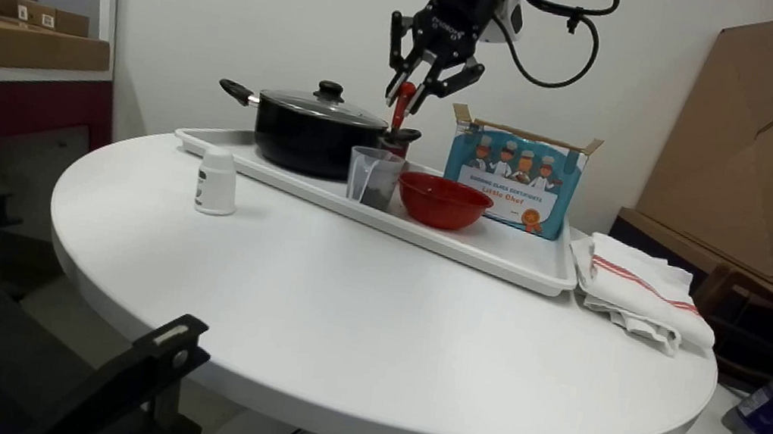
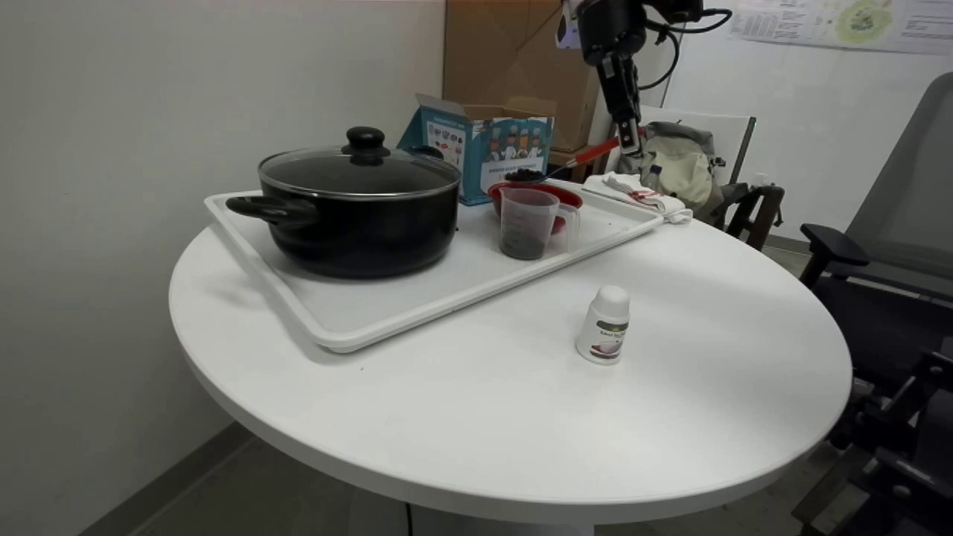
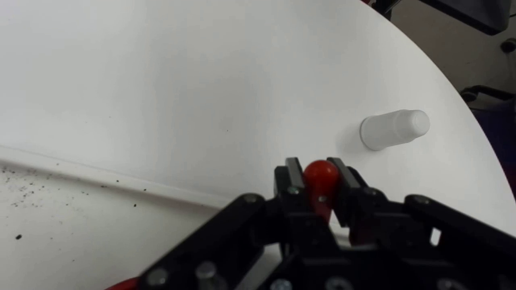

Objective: Use the spoon to scoop some of the contents of the red bowl and put them in the colourless container

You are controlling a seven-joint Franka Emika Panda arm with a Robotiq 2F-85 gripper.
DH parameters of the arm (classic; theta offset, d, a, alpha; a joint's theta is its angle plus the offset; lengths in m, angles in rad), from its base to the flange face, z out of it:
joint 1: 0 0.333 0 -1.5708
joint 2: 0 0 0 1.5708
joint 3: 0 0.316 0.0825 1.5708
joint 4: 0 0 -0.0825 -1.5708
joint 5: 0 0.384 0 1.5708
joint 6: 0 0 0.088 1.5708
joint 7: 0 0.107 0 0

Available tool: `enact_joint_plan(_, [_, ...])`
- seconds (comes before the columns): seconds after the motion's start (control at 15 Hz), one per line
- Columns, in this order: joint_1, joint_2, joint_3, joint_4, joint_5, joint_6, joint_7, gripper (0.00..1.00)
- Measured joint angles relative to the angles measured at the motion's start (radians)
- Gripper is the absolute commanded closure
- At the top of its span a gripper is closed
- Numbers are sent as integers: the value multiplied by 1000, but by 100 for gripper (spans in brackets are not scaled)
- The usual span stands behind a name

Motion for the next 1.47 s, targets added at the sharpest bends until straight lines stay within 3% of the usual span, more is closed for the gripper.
enact_joint_plan(0.8, [31,21,0,19,-54,-32,6,89])
enact_joint_plan(1.47, [37,73,0,109,-81,-101,17,89])
